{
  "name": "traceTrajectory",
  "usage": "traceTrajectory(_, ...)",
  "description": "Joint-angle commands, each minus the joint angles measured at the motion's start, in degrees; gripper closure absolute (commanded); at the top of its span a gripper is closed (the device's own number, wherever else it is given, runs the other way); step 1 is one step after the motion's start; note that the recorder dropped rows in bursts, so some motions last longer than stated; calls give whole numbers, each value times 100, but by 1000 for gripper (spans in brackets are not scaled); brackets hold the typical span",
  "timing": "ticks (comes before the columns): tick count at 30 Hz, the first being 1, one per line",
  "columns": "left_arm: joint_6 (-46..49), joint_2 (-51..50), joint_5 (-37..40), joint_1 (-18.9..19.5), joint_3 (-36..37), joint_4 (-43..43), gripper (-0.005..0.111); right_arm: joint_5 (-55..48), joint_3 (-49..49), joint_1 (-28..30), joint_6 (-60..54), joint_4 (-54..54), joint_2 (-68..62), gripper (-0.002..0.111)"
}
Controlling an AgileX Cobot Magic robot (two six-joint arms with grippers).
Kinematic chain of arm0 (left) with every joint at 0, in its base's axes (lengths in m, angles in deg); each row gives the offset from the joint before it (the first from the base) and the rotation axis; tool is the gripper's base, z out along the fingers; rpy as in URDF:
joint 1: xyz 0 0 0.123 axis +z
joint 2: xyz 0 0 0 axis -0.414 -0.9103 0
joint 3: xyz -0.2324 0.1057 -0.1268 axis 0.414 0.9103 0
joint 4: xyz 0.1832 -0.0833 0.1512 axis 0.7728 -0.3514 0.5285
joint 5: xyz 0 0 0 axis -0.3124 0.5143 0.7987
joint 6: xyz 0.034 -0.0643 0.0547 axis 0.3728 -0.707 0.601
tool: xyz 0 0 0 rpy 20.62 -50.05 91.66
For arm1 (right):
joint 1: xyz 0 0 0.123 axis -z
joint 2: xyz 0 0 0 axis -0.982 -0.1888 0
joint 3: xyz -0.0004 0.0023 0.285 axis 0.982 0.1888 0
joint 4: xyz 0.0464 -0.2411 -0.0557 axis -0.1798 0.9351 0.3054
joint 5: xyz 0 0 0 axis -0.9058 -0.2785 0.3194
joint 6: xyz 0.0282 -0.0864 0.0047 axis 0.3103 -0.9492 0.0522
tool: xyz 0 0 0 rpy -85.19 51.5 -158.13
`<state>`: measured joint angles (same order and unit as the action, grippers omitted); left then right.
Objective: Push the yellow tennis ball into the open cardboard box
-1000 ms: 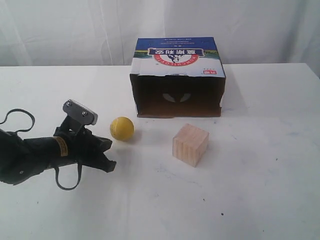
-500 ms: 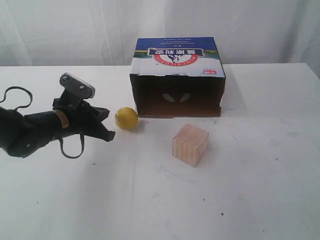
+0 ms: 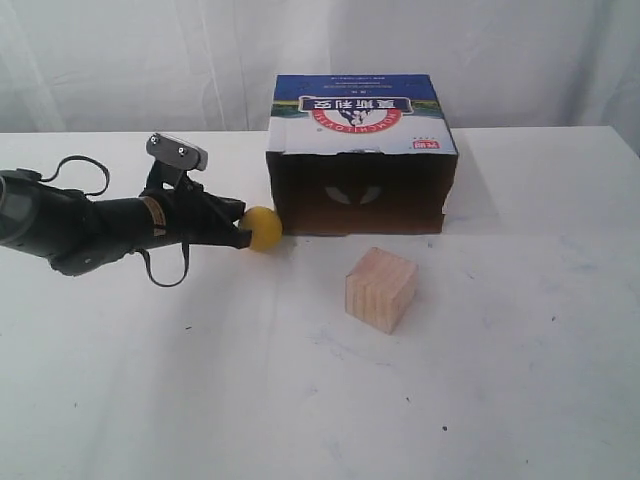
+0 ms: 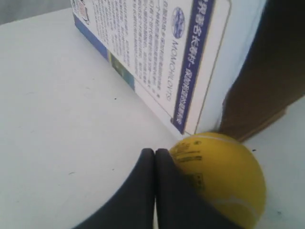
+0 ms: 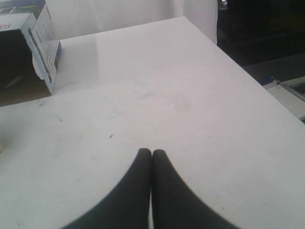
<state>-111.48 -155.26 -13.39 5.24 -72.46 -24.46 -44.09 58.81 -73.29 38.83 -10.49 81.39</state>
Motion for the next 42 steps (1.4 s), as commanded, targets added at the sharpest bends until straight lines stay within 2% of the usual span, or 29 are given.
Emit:
traceTrajectory(1, -1303, -87, -244, -145, 54, 1777, 107, 69, 14, 21, 21, 12, 34, 108)
traceTrajectory(3, -1704, -87, -293, -145, 54, 2063, 107, 69, 14, 21, 21, 12, 34, 108)
traceTrajectory(10, -1661, -108, -313, -145, 54, 2099, 107, 69, 14, 21, 21, 12, 34, 108)
traceTrajectory(14, -1434, -126, -349, -145, 54, 2110, 107, 69, 14, 21, 21, 12, 34, 108)
traceTrajectory(21, -756, -126, -978, -145, 54, 2118, 107, 69, 14, 21, 21, 12, 34, 108)
traceTrajectory(24, -609, -126, -1005, -145, 54, 2108, 107, 69, 14, 21, 21, 12, 34, 108)
traceTrajectory(32, -359, -92, -1511, -145, -79, 1506, 107, 69, 14, 21, 21, 12, 34, 108)
traceTrajectory(37, -384, 56, -1834, -145, -252, 1518, 107, 69, 14, 21, 21, 12, 34, 108)
traceTrajectory(42, -1022, 308, -1404, -145, -93, 2035, 107, 69, 14, 21, 21, 12, 34, 108)
